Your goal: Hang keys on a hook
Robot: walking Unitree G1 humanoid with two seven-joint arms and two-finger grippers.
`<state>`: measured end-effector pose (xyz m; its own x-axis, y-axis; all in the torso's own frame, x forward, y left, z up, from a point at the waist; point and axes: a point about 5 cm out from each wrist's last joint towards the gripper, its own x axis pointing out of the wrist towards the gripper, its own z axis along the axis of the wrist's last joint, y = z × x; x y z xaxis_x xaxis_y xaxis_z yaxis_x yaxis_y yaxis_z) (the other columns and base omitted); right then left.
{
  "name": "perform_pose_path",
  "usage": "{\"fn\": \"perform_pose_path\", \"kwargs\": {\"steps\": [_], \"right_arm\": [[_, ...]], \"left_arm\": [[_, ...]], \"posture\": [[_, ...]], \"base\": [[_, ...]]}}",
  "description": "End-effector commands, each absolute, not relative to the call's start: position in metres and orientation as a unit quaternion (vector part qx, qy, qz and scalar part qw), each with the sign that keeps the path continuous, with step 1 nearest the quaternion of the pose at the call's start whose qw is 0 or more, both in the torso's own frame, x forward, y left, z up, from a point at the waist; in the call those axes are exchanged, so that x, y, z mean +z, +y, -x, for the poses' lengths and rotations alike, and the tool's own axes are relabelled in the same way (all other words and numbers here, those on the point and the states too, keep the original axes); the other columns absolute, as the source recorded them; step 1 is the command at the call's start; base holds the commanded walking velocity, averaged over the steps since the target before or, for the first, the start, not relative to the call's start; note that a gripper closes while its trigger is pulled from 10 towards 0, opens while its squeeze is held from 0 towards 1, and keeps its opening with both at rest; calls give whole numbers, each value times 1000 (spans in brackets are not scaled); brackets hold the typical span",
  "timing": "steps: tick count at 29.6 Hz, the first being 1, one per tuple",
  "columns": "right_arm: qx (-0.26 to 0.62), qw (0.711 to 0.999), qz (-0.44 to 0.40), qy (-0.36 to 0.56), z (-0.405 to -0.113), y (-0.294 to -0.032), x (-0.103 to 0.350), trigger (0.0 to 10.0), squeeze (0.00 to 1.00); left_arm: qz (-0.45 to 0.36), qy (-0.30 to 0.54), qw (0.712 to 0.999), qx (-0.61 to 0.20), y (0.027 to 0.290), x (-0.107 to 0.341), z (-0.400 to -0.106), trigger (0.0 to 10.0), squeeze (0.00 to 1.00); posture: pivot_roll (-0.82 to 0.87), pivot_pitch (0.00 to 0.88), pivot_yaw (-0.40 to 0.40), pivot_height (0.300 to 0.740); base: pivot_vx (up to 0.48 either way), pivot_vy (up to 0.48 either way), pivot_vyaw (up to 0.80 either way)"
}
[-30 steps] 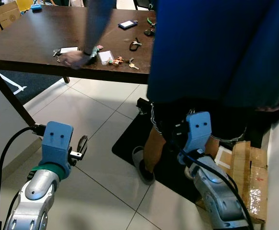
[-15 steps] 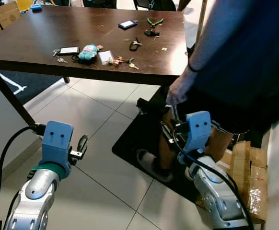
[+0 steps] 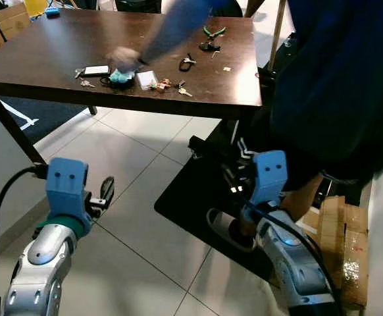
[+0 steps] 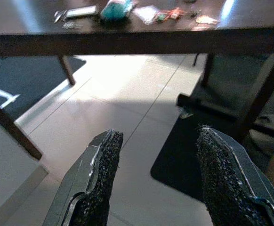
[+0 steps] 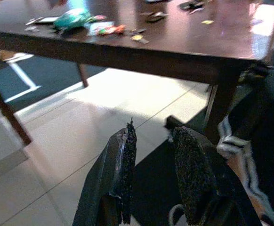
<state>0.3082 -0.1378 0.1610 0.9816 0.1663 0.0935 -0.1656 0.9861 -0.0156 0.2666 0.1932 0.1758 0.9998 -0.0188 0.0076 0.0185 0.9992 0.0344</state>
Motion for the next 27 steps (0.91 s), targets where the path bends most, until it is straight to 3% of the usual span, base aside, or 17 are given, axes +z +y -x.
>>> {"fn": "perform_pose_path", "kwargs": {"steps": [1, 9, 18, 27], "right_arm": [[68, 996, 3, -58, -308, -140, 165, 10000, 0], [63, 994, 0, -90, -303, -136, 177, 10000, 0], [46, 994, 42, -90, -301, -141, 174, 10000, 0], [82, 991, 60, -87, -302, -137, 174, 10000, 0]], "left_arm": [[-9, -1, 1000, -15, 191, 177, -265, 10000, 0], [-36, -15, 998, -41, 177, 190, -265, 10000, 0], [-152, -29, 987, -32, 177, 179, -258, 10000, 0], [-120, -13, 993, -17, 174, 177, -258, 10000, 0]], "posture": [[-55, 41, 104, 740], [-62, 35, 105, 740], [-62, 45, 90, 740], [-65, 48, 72, 740]], "base": [[0, 0, 0], [0, 0, 0], [0, 0, 0], [0, 0, 0]]}}
